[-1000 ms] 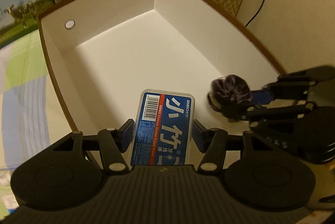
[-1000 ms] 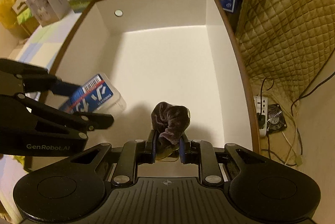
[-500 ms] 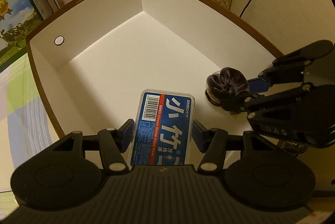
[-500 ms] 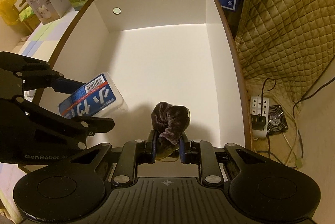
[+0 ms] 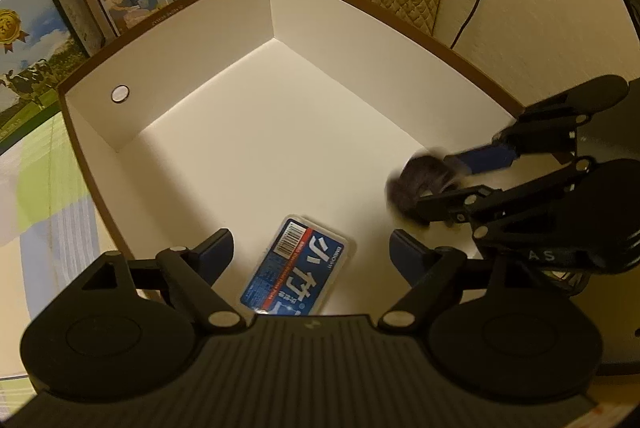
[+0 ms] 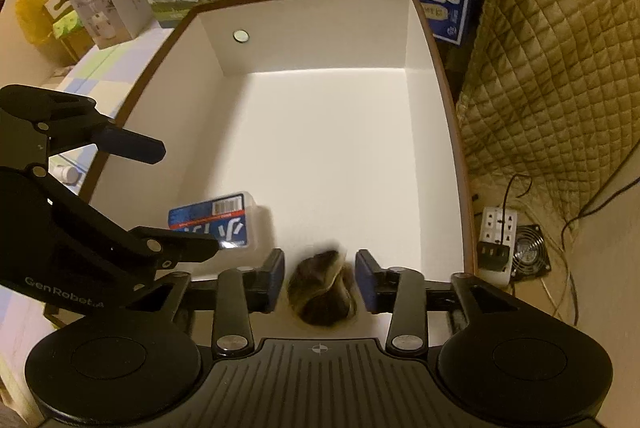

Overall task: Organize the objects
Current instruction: 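Carry both items into the brown box and open both tools, then move both tools back toward the remaining items on the table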

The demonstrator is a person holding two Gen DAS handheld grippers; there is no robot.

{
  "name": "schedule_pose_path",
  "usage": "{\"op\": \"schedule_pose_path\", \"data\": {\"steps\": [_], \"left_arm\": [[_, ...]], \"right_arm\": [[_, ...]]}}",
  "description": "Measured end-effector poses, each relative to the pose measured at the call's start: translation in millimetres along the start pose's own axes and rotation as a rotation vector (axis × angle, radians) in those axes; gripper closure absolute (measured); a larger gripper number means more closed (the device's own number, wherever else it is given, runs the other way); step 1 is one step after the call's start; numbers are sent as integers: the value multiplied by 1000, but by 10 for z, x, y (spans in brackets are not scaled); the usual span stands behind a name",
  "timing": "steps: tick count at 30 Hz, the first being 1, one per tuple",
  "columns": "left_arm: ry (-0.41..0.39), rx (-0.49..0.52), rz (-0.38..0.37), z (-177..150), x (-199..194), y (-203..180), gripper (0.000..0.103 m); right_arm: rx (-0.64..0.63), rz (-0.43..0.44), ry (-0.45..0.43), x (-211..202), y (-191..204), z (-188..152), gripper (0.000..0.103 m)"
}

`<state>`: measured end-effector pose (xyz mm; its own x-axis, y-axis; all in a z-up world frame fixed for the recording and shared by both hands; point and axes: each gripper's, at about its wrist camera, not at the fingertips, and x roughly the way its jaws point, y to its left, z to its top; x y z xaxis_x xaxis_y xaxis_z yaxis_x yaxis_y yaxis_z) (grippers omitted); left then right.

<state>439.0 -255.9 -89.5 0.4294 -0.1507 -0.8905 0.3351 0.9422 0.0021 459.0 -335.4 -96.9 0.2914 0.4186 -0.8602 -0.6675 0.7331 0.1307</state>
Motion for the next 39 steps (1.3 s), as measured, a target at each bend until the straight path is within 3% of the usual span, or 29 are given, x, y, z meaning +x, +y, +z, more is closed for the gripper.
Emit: {"op": "schedule_pose_path", "data": {"steps": [14, 24, 39], "left_arm": [[-41, -35, 37, -127, -261, 110, 13], [-122, -110, 50, -334, -725, 105, 12], [-224, -213, 68, -960, -1522, 220, 11]], "right_arm": [[44, 20, -56, -230, 40, -56, 35], [94, 0, -148, -642, 199, -157, 33], [205, 48, -257, -1199, 769, -568, 32]]}}
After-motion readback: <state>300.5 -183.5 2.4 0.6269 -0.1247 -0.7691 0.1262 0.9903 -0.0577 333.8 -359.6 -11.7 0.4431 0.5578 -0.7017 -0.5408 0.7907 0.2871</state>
